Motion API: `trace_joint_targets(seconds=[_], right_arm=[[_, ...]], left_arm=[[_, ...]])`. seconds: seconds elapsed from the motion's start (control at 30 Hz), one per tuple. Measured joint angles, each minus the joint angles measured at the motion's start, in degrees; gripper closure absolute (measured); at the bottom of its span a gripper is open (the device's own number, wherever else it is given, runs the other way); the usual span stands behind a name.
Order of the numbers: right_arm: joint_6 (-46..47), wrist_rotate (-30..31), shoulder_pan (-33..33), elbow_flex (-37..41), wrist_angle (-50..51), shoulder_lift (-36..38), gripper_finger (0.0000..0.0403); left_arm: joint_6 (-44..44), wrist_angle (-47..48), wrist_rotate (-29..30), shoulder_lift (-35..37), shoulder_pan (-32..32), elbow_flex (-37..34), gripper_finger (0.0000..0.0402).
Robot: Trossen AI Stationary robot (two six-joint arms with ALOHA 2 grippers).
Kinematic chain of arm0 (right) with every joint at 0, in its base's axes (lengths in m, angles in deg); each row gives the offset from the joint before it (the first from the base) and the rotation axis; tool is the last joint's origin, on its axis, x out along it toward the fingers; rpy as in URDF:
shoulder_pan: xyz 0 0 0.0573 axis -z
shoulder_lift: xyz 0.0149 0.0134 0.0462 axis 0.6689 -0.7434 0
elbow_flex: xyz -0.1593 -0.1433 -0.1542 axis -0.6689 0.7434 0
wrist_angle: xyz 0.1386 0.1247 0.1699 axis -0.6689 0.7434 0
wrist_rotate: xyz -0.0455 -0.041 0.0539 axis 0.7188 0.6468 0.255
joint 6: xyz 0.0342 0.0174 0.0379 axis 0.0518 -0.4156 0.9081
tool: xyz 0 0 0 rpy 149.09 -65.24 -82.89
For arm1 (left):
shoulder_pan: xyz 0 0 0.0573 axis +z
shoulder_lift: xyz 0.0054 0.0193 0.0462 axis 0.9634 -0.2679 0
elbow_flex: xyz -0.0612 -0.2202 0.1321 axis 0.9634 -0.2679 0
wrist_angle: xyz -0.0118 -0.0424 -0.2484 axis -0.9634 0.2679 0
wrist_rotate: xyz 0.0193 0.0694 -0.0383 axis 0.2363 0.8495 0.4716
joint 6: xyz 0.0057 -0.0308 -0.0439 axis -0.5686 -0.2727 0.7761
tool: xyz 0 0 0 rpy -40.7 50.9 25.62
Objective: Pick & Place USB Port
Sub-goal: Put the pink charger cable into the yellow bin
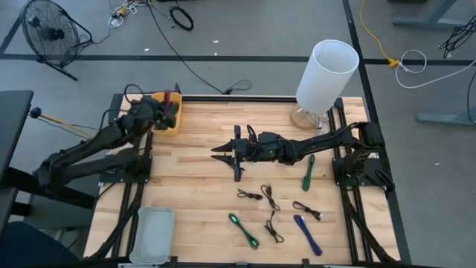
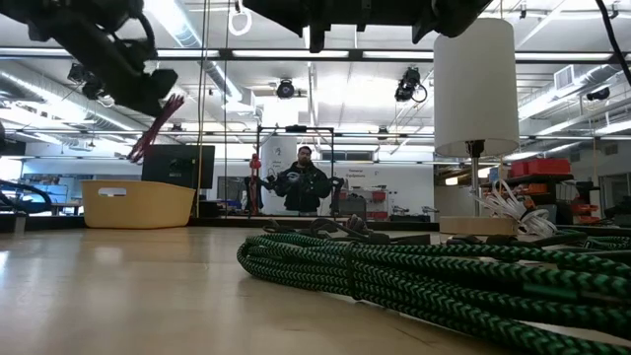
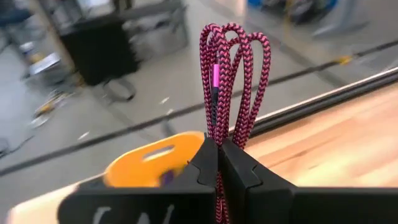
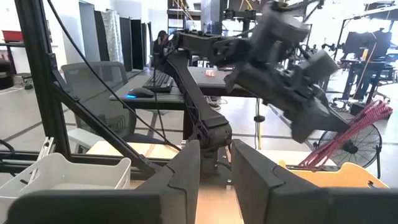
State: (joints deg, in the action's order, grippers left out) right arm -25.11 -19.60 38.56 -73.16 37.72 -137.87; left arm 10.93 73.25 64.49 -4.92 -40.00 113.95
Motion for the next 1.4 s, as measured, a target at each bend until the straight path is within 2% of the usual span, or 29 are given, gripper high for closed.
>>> trace_joint_targets(seconds=[0.17, 0.33, 0.5, 0.87, 1.1, 1.4], right_arm=[[-0.02, 0.00, 0.00, 0.00, 0.00, 0.00, 0.0312], [-0.02, -0.02, 0.00, 0.00, 0.69, 0.00, 0.0312], [-0.02, -0.04, -0.02, 0.00, 2.13, 0.00, 0.0312], [0.00, -0.07, -0.02, 0.00, 3.26, -0.02, 0.0312], [0.02, -0.09, -0.04, 0.00, 3.50, -0.02, 0.0312], [0.02, -0.09, -0.04, 0.00, 3.50, -0.02, 0.0312]], left_arm=[[-0.17, 1.61, -4.00, -6.44, 6.42, 2.59, 0.0398], [-0.49, 2.50, -3.85, -14.48, 11.92, 4.63, 0.0398], [1.05, 8.47, 1.20, -20.99, 10.60, 7.99, 0.0398], [3.17, 10.69, 3.64, -32.35, 11.84, 11.63, 0.0398], [2.84, 9.73, 3.68, -35.55, 12.04, 11.93, 0.0395], [2.18, 8.63, 4.65, -35.62, 12.04, 11.93, 0.0289]])
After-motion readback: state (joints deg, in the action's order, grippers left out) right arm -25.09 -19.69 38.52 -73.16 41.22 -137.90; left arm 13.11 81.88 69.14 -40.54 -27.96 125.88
